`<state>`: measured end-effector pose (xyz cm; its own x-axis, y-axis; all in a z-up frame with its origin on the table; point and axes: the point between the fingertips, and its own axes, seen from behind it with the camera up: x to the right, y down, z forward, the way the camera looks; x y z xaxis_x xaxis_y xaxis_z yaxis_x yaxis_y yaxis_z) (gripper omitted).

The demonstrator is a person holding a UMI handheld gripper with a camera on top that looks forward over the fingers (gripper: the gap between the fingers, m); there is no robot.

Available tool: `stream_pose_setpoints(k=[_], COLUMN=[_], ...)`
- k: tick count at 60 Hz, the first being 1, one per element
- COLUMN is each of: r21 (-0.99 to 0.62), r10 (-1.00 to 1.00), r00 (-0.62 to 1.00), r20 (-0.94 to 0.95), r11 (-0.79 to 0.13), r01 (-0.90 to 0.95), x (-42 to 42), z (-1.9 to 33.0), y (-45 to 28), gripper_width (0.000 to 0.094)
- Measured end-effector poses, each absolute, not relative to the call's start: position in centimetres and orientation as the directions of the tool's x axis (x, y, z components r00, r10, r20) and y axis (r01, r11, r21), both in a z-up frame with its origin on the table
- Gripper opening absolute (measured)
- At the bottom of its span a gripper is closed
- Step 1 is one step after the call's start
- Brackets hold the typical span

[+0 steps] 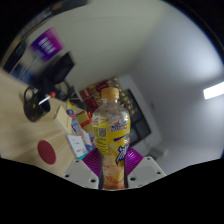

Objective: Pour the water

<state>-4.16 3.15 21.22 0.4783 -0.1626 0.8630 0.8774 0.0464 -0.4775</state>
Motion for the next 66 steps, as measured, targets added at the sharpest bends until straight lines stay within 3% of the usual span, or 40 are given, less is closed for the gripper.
stream_pose_setpoints(k=[9,20,26,41,45,48,52,55,59,60,62,65,66], r21=[0.115,0.647,0.757,0.805,0.729,0.575,0.179,-0.208,-0.695,-0.766,-0.915,-0.993,-0.998], r10=[-0.171,-0.228,-0.263,-0.29,-0.286,-0.265,-0.221,-0.099,0.02,0.084,0.116,0.2,0.217], r00=[-0.101,-0.624,-0.726,-0.763,-0.686,-0.538,-0.152,0.221,0.696,0.761,0.908,0.973,0.975], r20=[0.98,0.747,0.636,0.578,0.669,0.8,0.963,0.97,0.718,0.643,0.403,0.114,0.049], r11=[0.072,0.037,0.028,0.044,0.067,0.086,0.109,0.13,0.081,0.066,0.067,0.017,-0.025], r01=[0.991,0.762,0.653,0.592,0.682,0.814,0.978,0.969,0.715,0.64,0.398,0.113,0.056], x=[-11.2,-16.6,-18.5,-19.9,-19.4,-18.3,-16.2,-14.3,-12.8,-12.8,-13.4,-13.5,-13.1], z=[22.8,22.1,21.9,21.6,22.2,23.2,23.5,21.9,17.6,19.6,17.5,15.8,17.3], y=[7.4,11.3,11.7,11.5,11.2,11.0,10.5,11.4,10.8,11.3,9.2,9.2,10.8], gripper_width=[0.0282,0.0278,0.0282,0.0282,0.0282,0.0282,0.0279,0.0281,0.0281,0.0281,0.0281,0.0281,0.0281])
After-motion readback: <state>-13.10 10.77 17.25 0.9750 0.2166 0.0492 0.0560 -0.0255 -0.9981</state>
